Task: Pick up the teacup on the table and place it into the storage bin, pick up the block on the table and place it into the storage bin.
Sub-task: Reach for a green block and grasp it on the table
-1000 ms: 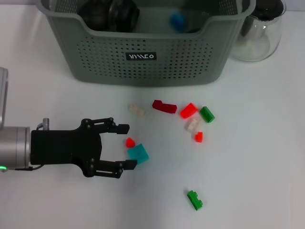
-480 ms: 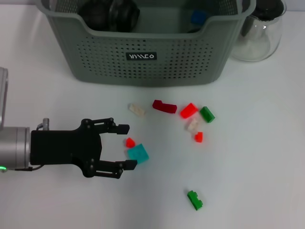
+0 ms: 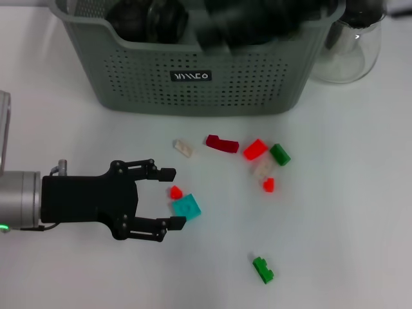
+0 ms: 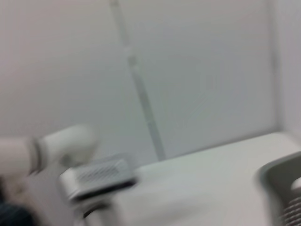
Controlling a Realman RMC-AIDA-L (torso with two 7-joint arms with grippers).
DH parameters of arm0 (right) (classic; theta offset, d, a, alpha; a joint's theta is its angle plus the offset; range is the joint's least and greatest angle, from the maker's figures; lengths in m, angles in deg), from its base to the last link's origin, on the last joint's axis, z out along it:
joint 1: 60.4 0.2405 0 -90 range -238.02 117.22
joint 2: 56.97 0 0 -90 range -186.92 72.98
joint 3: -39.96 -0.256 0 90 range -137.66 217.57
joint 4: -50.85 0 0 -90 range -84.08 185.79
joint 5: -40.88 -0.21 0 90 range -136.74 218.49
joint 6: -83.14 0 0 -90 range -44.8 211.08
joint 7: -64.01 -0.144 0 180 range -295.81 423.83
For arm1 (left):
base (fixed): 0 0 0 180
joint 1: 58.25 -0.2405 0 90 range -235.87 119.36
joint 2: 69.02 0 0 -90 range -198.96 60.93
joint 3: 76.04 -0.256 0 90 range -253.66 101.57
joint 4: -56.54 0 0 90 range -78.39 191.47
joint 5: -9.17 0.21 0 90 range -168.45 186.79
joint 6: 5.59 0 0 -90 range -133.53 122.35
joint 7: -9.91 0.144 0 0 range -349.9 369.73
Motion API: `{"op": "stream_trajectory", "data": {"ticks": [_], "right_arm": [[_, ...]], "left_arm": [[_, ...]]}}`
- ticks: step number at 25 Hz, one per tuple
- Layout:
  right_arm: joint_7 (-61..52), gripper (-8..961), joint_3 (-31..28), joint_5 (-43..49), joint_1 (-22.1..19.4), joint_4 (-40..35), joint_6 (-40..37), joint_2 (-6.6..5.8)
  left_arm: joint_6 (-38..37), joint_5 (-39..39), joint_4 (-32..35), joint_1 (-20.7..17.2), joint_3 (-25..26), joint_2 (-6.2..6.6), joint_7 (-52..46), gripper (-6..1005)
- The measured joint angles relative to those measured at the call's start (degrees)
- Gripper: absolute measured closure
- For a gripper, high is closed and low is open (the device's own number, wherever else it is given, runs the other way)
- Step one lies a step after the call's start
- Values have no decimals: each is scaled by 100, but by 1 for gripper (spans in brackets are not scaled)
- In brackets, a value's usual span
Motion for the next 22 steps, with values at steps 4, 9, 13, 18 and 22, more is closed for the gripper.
{"op": "stream_trajectory", "data": {"ticks": [4,9,13,18,22], "right_arm": [[415,229,-32,53,-246,149,-727,30],[462,232,13,916,-330,645,-1075,-5],[423,235,-8,1980,-290,901,-818,38],[475,237,74,2594,-125,1234,-643,177],[644,237,443,2717,-55,1289,-646,320]], "left_arm": [[-28,5,-1,0,0,0,0,153],[-30,31,0,0,0,0,0,153],[-30,33,-1,-6,0,0,0,153],[-30,33,-34,0,0,0,0,153],[-7,33,-26,-1,1,0,0,153]]}}
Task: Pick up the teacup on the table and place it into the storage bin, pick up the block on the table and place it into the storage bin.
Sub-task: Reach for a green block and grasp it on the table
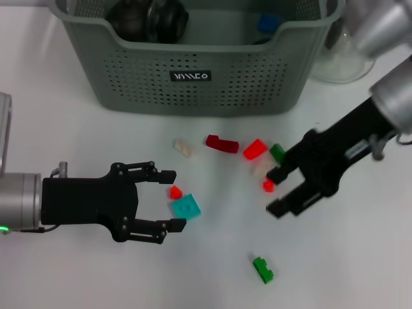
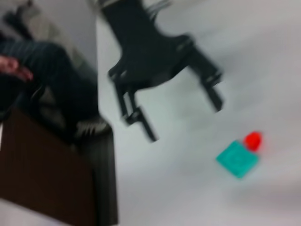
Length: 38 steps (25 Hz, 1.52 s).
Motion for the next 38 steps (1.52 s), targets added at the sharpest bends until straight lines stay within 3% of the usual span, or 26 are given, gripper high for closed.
{"op": "stream_trajectory", "data": {"ticks": [5,10,19,38], "right_arm": [[182,238,953,-29,90,42,163,176],[208,238,2099,-190,96,17,618,184],[643,237,3391,-347,39,-356,1238,191],[1000,267,4505,-276,89,-628,1531,200]], "left_arm": [[60,-7,-13,0,9,0,0,153],[95,-62,-50,4,112,-1,0,153],[577,-136,-613,83,505,17,0,153],[734,-344,-788,40,587,9,-129,153]]}}
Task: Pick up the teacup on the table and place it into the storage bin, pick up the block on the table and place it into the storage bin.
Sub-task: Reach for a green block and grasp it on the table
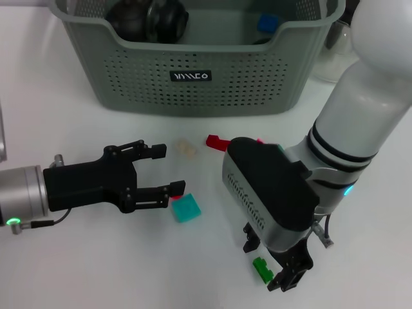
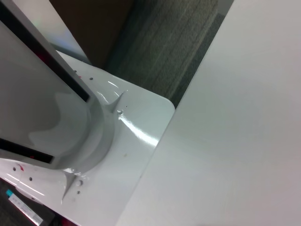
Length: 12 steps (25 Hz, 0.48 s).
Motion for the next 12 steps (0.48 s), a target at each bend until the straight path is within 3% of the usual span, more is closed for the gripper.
{"op": "stream_trajectory", "data": {"ticks": [12], "right_arm": [[-183,313,459,4,-17,-4,337,10]], "left_arm": [[0,0,-3,3,80,19,-2,153]]}}
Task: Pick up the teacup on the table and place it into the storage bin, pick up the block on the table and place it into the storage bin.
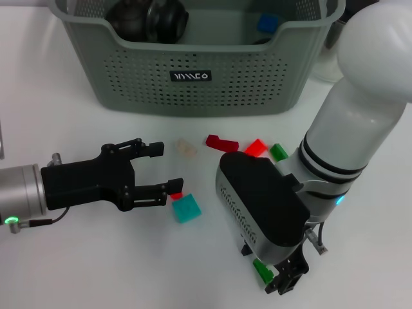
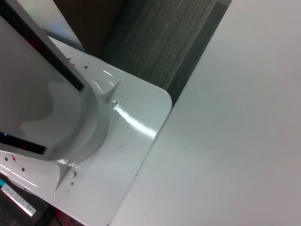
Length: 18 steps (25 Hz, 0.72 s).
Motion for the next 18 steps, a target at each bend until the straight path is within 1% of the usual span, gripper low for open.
{"op": "stream_trajectory", "data": {"ticks": [10,14,16,18], "right_arm": [[-176,351,17,7,21,-39,6,-3],[-323,463,-32,95,14,-235,-10,-25],[-431,519,-170,228,7,-384,-65,-37],[-509,517,-455,390,30,-480,-179,-47]], "left_arm": [[8,-4,0,-12,81,-1,16,153],[8,-7,0,-22,99,-1,25,153],[6,-7,2,-23,109,-1,29,153],[-19,-5,21,-24,117,-1,30,153]]}}
